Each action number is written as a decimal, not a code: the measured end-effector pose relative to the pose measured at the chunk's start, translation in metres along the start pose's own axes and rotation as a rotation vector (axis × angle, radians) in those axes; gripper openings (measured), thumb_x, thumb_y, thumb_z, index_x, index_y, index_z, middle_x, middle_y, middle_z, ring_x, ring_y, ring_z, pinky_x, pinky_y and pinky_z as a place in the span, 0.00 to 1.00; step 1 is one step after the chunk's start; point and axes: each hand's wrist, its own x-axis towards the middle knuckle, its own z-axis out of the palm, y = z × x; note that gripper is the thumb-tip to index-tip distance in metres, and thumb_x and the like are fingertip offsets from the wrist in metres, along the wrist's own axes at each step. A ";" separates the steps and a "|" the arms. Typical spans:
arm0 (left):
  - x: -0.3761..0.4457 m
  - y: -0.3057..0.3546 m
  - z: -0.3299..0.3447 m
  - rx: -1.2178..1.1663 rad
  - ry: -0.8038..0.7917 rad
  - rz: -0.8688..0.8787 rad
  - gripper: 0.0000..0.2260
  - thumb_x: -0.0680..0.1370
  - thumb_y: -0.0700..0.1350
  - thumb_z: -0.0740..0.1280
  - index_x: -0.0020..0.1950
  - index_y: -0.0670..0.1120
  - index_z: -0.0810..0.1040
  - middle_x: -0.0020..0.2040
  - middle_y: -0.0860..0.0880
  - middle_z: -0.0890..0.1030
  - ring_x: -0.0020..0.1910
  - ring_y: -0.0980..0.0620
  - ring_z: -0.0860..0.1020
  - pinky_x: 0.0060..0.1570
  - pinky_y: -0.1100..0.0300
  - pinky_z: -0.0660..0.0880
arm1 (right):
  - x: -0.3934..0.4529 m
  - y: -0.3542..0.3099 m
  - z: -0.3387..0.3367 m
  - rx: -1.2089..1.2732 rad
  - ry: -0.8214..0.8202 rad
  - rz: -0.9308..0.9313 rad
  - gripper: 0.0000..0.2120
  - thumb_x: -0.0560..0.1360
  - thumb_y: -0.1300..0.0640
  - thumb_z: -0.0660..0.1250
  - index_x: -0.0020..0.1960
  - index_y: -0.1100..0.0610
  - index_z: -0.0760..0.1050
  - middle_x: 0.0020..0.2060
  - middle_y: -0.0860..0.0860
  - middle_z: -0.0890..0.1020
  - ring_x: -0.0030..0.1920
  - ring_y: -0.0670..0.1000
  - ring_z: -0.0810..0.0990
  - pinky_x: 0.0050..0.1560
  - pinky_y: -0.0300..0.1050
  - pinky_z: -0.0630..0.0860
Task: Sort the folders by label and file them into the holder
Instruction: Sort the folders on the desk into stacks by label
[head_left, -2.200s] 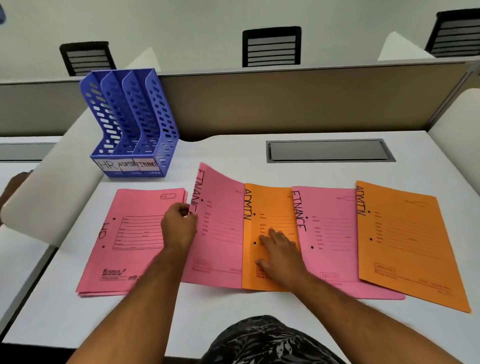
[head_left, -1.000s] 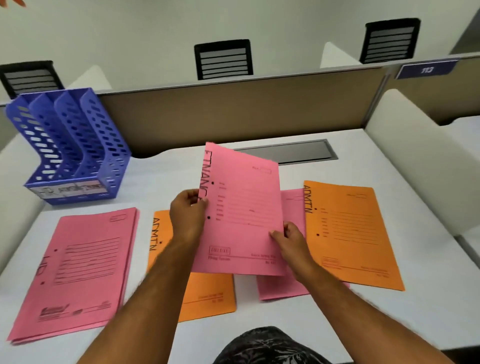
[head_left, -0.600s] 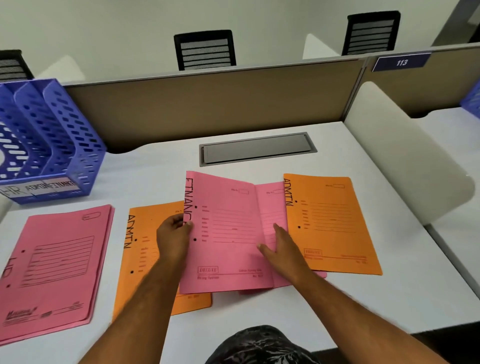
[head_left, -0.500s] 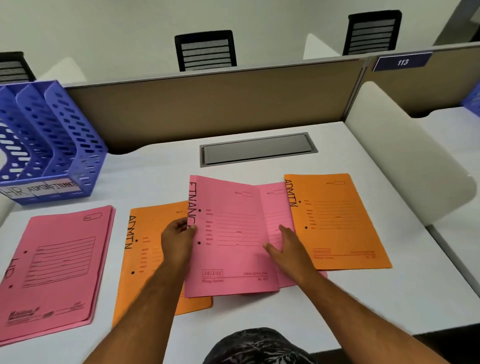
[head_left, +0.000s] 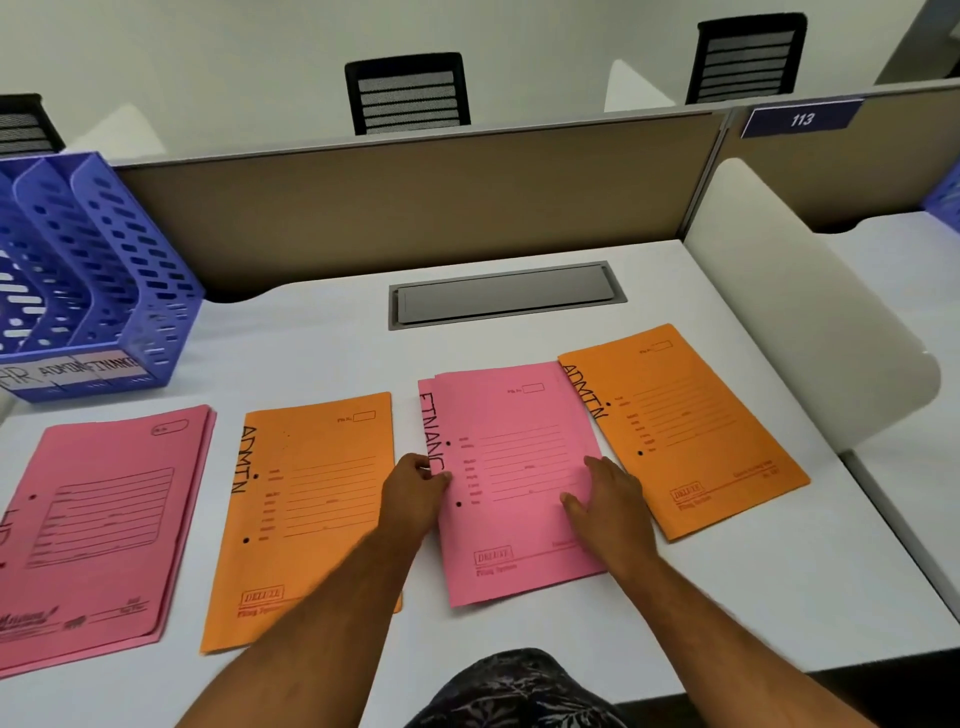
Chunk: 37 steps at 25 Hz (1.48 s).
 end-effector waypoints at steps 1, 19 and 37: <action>0.001 0.002 -0.001 0.048 -0.011 0.028 0.11 0.82 0.42 0.72 0.64 0.44 0.78 0.56 0.44 0.85 0.53 0.44 0.84 0.56 0.49 0.82 | 0.003 0.000 -0.002 -0.017 -0.003 -0.020 0.35 0.78 0.46 0.73 0.80 0.56 0.66 0.76 0.55 0.71 0.76 0.59 0.67 0.74 0.55 0.68; -0.005 0.005 -0.010 0.298 -0.050 -0.026 0.09 0.80 0.41 0.75 0.56 0.45 0.77 0.54 0.43 0.84 0.48 0.42 0.85 0.42 0.44 0.87 | -0.003 -0.002 0.013 -0.257 -0.013 -0.136 0.26 0.83 0.44 0.65 0.79 0.48 0.68 0.76 0.56 0.69 0.74 0.58 0.66 0.69 0.54 0.74; -0.005 0.014 -0.031 0.071 -0.144 -0.173 0.05 0.82 0.33 0.70 0.50 0.38 0.74 0.54 0.30 0.83 0.42 0.35 0.85 0.42 0.37 0.86 | -0.013 0.002 0.013 0.027 -0.013 -0.047 0.36 0.76 0.44 0.76 0.80 0.53 0.68 0.73 0.55 0.71 0.72 0.56 0.69 0.70 0.51 0.72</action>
